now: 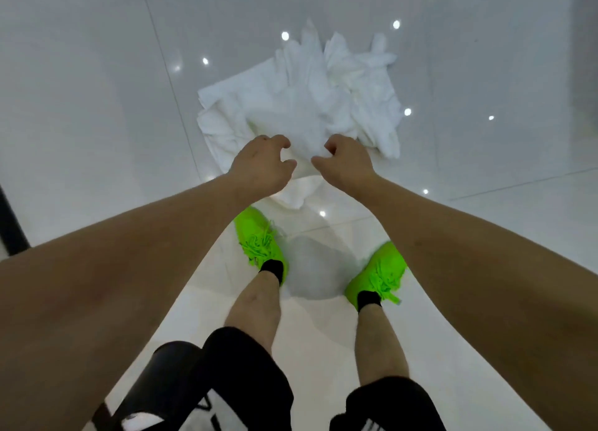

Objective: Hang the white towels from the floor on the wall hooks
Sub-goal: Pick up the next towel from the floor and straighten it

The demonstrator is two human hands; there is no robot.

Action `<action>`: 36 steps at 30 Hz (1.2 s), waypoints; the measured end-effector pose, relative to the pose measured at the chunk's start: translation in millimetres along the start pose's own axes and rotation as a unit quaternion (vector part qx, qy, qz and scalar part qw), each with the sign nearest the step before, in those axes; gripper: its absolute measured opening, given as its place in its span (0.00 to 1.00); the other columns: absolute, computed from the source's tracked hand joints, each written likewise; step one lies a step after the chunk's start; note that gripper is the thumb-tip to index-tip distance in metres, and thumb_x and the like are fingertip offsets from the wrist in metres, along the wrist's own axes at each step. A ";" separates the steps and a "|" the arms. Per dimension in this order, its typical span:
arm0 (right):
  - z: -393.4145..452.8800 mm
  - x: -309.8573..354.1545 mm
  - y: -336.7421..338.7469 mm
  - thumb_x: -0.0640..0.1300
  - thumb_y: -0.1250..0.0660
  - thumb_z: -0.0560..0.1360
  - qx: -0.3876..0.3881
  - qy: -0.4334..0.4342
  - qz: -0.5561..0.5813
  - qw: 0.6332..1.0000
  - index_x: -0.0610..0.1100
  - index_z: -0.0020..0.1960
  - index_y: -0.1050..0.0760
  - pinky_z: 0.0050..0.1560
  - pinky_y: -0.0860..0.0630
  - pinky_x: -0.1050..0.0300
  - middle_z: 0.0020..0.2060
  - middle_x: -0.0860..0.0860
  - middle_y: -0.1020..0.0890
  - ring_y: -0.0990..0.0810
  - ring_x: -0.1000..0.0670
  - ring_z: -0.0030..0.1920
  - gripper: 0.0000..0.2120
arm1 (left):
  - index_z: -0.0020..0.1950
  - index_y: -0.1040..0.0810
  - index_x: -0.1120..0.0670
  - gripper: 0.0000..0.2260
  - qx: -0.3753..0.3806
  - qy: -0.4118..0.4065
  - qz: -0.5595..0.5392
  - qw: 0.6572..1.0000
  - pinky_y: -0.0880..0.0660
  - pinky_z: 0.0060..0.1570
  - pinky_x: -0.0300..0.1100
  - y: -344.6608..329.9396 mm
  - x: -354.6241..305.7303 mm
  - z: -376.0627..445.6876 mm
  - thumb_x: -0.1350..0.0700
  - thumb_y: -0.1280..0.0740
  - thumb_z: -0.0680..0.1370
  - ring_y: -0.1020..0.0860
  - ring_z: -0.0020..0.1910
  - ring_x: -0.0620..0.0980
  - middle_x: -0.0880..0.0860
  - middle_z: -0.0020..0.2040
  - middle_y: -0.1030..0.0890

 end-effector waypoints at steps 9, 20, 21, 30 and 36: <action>-138.9 40.1 283.2 0.43 0.30 0.72 -0.047 0.078 0.122 0.988 0.46 0.39 0.28 0.38 0.31 0.60 0.35 0.53 0.26 0.26 0.52 0.37 0.07 | 0.74 0.34 0.46 0.28 -0.029 -0.188 0.067 0.979 0.31 0.59 0.42 110.6 -265.0 -94.9 0.52 0.30 0.75 0.30 0.67 0.53 0.51 0.70 0.28; -350.2 -33.8 607.5 0.56 0.20 0.63 -0.223 0.151 0.127 0.955 0.44 0.42 0.23 0.33 0.29 0.59 0.35 0.52 0.23 0.24 0.54 0.34 0.20 | 0.38 0.21 0.48 0.03 -0.138 -0.384 0.074 0.910 0.27 0.36 0.40 152.0 -620.1 -251.3 0.51 0.28 0.70 0.23 0.38 0.49 0.47 0.36 0.21; -366.0 -49.0 629.3 0.53 0.20 0.63 -0.237 0.139 0.097 0.957 0.44 0.41 0.23 0.34 0.27 0.57 0.35 0.52 0.22 0.23 0.53 0.35 0.18 | 0.40 0.20 0.48 0.02 -0.163 -0.406 0.086 0.895 0.25 0.39 0.42 153.4 -648.2 -264.7 0.51 0.29 0.71 0.23 0.40 0.50 0.47 0.37 0.21; -444.5 -169.4 758.0 0.45 0.31 0.75 -0.446 0.021 0.028 0.895 0.46 0.41 0.18 0.39 0.21 0.48 0.37 0.49 0.18 0.20 0.48 0.40 0.06 | 0.42 0.23 0.43 0.03 -0.273 -0.517 0.116 0.803 0.28 0.40 0.43 152.2 -845.6 -325.1 0.49 0.37 0.71 0.24 0.44 0.50 0.45 0.42 0.21; -473.0 -247.3 830.3 0.47 0.31 0.74 -0.558 -0.068 0.055 0.825 0.50 0.41 0.20 0.35 0.26 0.57 0.35 0.53 0.20 0.22 0.51 0.37 0.04 | 0.41 0.26 0.44 0.03 -0.318 -0.540 0.041 0.778 0.31 0.36 0.43 152.8 -955.8 -318.9 0.51 0.39 0.71 0.25 0.41 0.51 0.45 0.40 0.23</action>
Point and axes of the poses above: each hand's wrist, its own z-axis towards the middle knuckle, its own y-axis out of the back of the hand, x = y × z, the point moved 1 cm from there along z, towards the middle knuckle
